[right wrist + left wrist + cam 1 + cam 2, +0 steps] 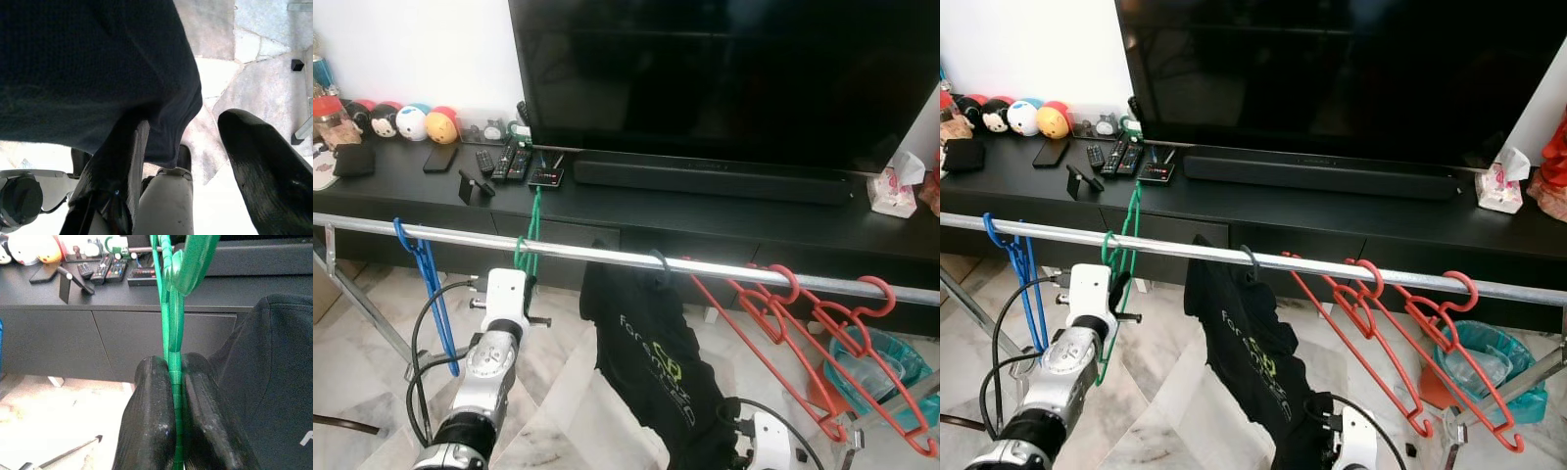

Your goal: Hang hanger

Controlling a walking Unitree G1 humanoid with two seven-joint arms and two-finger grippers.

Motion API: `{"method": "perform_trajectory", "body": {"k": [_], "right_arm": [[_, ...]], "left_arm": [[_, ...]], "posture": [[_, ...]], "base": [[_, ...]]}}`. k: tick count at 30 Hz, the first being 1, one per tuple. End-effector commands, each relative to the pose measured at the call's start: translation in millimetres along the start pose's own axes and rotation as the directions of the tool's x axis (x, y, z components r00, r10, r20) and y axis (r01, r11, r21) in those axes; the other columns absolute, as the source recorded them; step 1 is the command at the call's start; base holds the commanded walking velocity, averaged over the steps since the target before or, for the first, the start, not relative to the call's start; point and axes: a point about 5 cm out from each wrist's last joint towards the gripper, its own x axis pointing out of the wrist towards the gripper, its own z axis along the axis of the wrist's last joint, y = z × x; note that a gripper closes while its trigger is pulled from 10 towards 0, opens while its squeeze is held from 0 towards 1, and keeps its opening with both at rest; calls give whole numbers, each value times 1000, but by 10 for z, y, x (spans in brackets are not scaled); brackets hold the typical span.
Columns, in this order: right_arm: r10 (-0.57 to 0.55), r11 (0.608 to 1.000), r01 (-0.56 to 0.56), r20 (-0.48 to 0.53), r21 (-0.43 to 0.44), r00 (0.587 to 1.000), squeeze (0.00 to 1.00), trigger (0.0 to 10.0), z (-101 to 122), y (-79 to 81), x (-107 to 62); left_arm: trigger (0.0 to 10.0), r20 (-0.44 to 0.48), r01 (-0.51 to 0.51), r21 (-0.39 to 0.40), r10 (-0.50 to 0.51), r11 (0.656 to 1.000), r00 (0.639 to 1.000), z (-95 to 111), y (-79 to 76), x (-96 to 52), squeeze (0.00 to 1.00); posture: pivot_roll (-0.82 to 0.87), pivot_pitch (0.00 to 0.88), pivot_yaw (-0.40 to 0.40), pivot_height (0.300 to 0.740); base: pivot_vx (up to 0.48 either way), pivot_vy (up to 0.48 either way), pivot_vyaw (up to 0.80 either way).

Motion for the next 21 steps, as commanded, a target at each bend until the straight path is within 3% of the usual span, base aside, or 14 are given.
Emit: {"method": "perform_trajectory", "body": {"k": [1, 12, 17, 21], "right_arm": [[1, 1000, -1, -4, -10, 1000, 0, 10000, 4, -5, 0], [3, 1000, -3, -5, -13, 1000, 0, 10000, 1, -6, 0], [5, 1000, -5, -7, -9, 1000, 0, 10000, -3, 4, 1], [6, 1000, -6, -6, -5, 1000, 0, 10000, -5, 7, 1]], "left_arm": [[10000, -10, -1, -17, 1, 1000, 1000, 15, -55, 34, 0], [10000, -152, 46, 33, -41, 998, 988, -80, -121, 115, 0], [10000, -258, 87, 89, -62, 992, 964, -230, -122, 74, 0], [10000, -276, 98, 95, -68, 991, 959, -326, -134, 8, 0]], "posture": [[38, 0, -36, 740], [32, 0, -36, 740], [31, 0, -31, 740], [32, 0, -30, 740]], "base": [[0, 0, 0], [0, 0, 0], [0, 0, 0], [0, 0, 0]]}}
